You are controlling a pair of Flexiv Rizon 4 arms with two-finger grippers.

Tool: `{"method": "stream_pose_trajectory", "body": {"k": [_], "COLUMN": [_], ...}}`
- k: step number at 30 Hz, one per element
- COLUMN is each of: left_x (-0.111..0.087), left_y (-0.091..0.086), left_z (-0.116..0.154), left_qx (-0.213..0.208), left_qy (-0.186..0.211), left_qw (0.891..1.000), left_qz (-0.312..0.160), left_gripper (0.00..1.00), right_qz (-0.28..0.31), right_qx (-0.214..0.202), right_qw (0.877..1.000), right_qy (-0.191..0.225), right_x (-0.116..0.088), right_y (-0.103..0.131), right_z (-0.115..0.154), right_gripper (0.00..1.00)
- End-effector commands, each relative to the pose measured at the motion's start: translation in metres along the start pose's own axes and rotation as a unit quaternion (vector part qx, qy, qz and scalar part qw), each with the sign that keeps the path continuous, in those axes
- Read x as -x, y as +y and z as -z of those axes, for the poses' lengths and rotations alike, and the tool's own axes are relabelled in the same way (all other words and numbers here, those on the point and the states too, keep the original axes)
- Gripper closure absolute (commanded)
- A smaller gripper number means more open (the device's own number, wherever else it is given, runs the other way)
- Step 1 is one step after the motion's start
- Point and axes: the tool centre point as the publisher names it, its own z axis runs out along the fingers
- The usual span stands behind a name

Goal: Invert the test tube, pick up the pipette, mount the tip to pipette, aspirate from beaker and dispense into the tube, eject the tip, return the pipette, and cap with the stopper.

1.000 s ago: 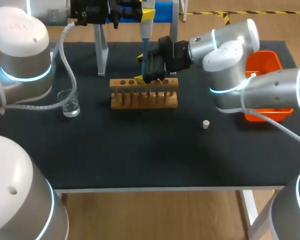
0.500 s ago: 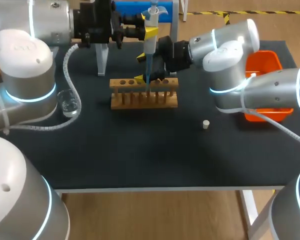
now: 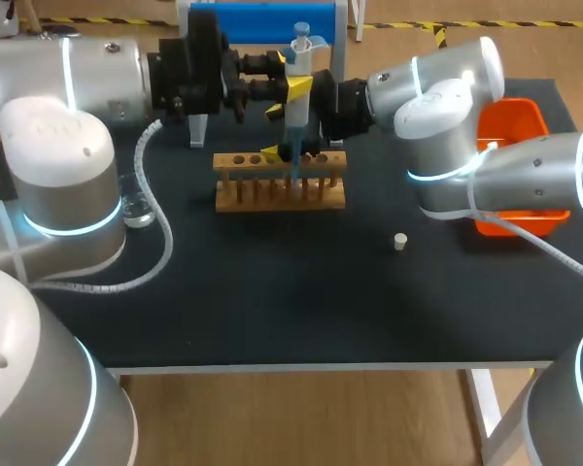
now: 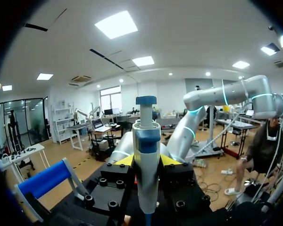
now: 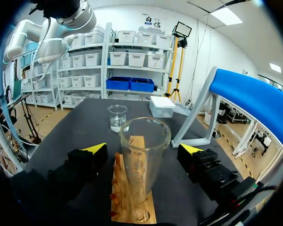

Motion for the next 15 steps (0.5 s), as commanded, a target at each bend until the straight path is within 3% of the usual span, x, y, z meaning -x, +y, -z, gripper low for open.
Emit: {"method": "stream_pose_trajectory", "body": {"k": [1,15], "left_x": [-0.0041,-0.0061], "left_y": [0.0031,0.004], "left_z": [0.0016,0.0027], "left_qx": [-0.003,0.005], "left_qy": [-0.002,0.003], "left_qw": [1.0,1.0], "left_qz": [0.001,0.003], "left_gripper": [1.0,1.0], "right_qz": [0.0,0.0], "right_qx": [-0.001,-0.001], "right_qw": [1.0,1.0], "right_qy": [0.001,0.001], "right_x": [0.0002,0.0002], "right_y": [0.0002,0.0002], "right_z": [0.0006,0.0006], "right_gripper": [0.0,0.0]}}
